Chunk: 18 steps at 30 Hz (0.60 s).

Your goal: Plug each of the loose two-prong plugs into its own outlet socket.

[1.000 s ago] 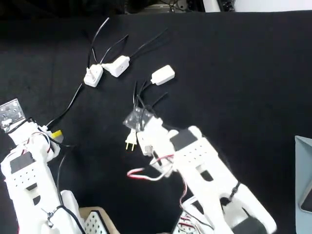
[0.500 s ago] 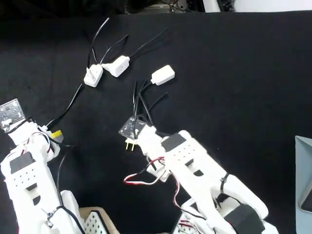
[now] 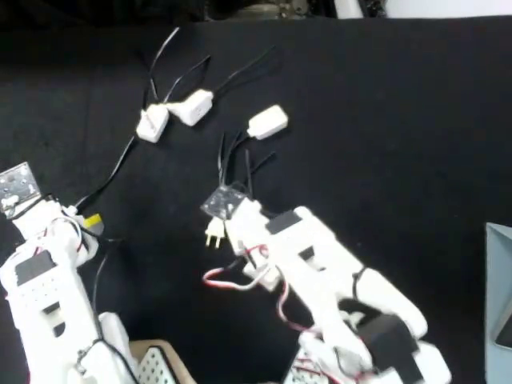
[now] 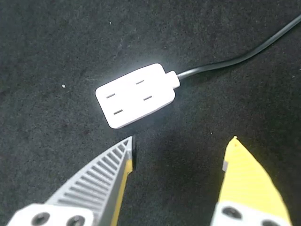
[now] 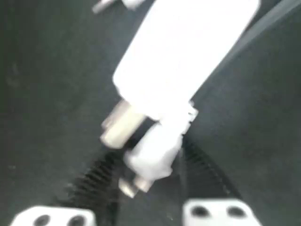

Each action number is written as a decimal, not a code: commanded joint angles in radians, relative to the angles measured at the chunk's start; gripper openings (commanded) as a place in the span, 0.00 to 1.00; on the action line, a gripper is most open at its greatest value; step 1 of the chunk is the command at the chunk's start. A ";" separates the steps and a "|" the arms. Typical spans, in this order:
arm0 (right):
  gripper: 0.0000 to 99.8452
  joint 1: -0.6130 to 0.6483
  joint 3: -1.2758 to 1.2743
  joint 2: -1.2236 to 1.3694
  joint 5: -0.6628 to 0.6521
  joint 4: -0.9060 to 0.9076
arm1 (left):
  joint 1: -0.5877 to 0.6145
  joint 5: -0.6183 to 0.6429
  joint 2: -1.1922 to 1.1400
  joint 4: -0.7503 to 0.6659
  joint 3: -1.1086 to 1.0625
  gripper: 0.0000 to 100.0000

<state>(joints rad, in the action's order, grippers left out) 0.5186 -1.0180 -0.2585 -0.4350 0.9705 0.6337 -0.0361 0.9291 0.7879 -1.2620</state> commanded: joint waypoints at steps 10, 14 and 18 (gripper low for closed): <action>0.01 -0.003 0.051 0.054 -0.048 -0.005 | 0.001 -0.002 0.014 -0.020 0.004 0.30; 0.01 -0.038 0.050 0.054 -0.078 -0.006 | 0.001 -0.002 0.015 -0.020 -0.001 0.30; 0.01 -0.161 0.051 0.054 -0.140 -0.005 | 0.001 -0.002 0.015 -0.055 -0.016 0.30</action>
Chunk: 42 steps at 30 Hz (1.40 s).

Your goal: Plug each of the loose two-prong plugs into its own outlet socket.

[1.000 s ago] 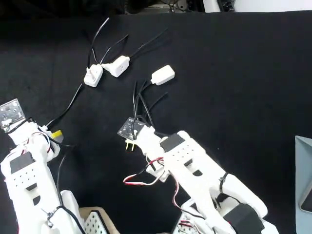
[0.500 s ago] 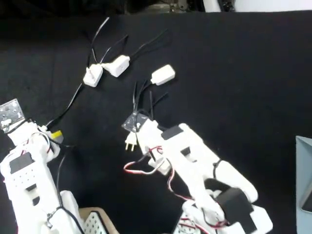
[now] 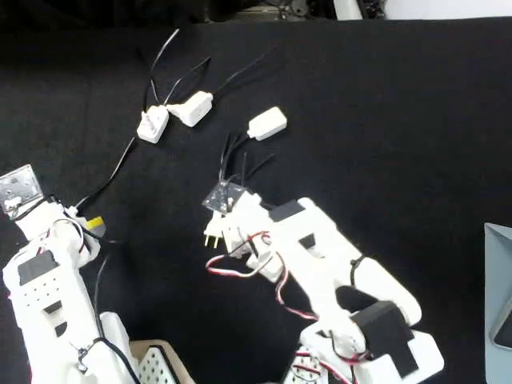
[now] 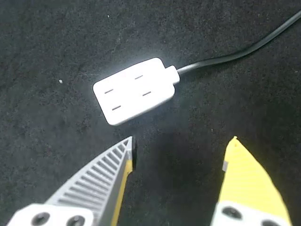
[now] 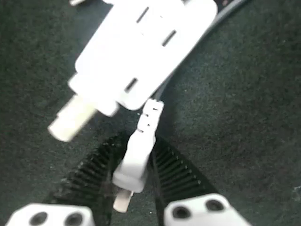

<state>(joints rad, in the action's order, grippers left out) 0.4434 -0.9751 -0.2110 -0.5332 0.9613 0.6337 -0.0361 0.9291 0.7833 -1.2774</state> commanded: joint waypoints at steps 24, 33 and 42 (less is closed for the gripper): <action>0.16 -0.161 0.107 0.016 0.009 0.011 | 0.001 -0.002 0.015 -0.063 -0.008 0.30; 0.16 -0.161 0.107 0.016 0.035 -0.011 | 0.001 -0.002 0.015 -0.063 -0.008 0.30; 0.11 -0.163 0.116 0.018 0.035 -0.034 | 0.001 -0.002 0.015 -0.063 -0.010 0.30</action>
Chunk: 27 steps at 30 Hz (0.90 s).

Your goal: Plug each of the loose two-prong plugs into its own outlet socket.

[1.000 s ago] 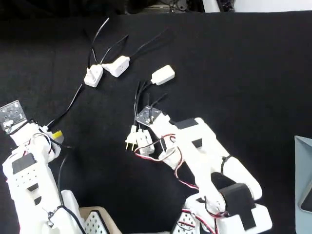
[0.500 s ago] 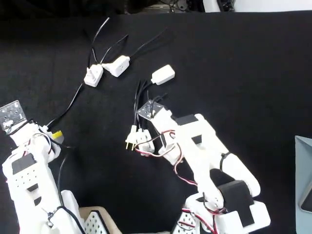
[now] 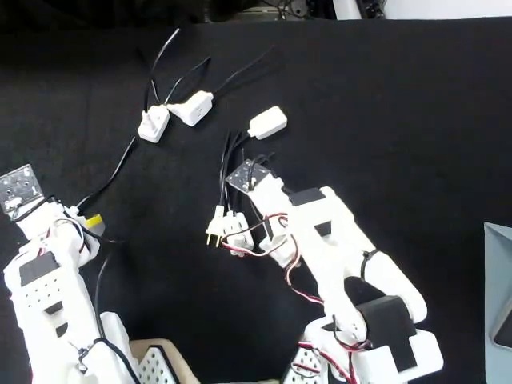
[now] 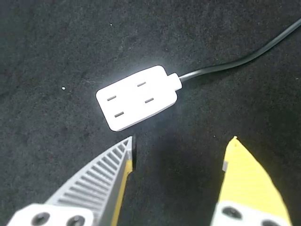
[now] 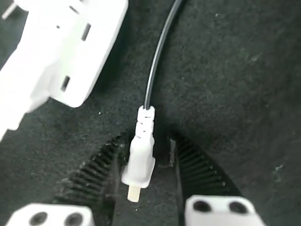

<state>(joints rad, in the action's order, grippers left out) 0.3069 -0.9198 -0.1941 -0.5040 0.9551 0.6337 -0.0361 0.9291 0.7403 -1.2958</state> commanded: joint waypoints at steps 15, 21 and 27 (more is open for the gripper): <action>0.01 -0.028 0.197 -0.137 -0.078 0.213 | -0.035 0.005 0.015 -0.020 0.016 0.30; 0.01 -0.023 0.240 -0.414 -0.008 0.308 | -0.117 0.006 0.017 -0.009 0.050 0.30; 0.01 0.086 0.174 -0.645 0.112 0.292 | -0.179 0.005 0.017 0.112 0.182 0.30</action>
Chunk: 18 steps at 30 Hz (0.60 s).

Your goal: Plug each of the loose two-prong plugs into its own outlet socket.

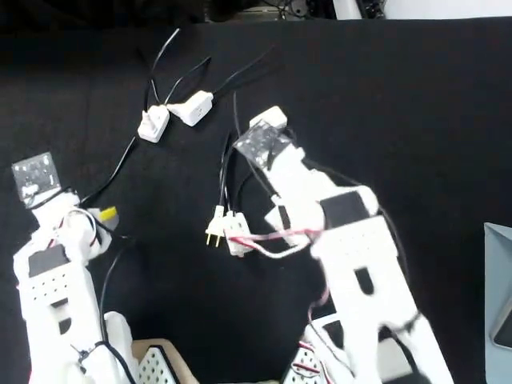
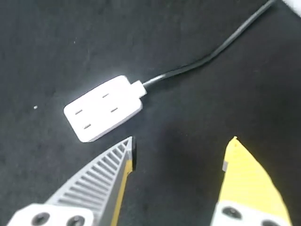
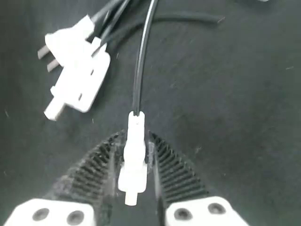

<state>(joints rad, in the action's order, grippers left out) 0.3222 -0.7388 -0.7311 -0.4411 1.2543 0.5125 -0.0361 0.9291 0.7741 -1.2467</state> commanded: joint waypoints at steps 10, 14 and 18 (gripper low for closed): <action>0.01 0.325 -0.357 -0.360 0.279 -0.523 | -0.271 0.009 0.017 0.226 0.334 0.30; 0.01 0.400 -0.510 -0.384 0.374 -0.784 | -0.320 0.084 0.017 0.219 0.367 0.30; 0.01 0.443 -0.598 -0.383 0.446 -0.937 | -0.377 0.132 0.017 0.226 0.386 0.30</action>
<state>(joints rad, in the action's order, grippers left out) 0.7319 -1.3126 -1.0932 -0.0422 0.4304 0.1964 0.0468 0.9291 0.9904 -0.9352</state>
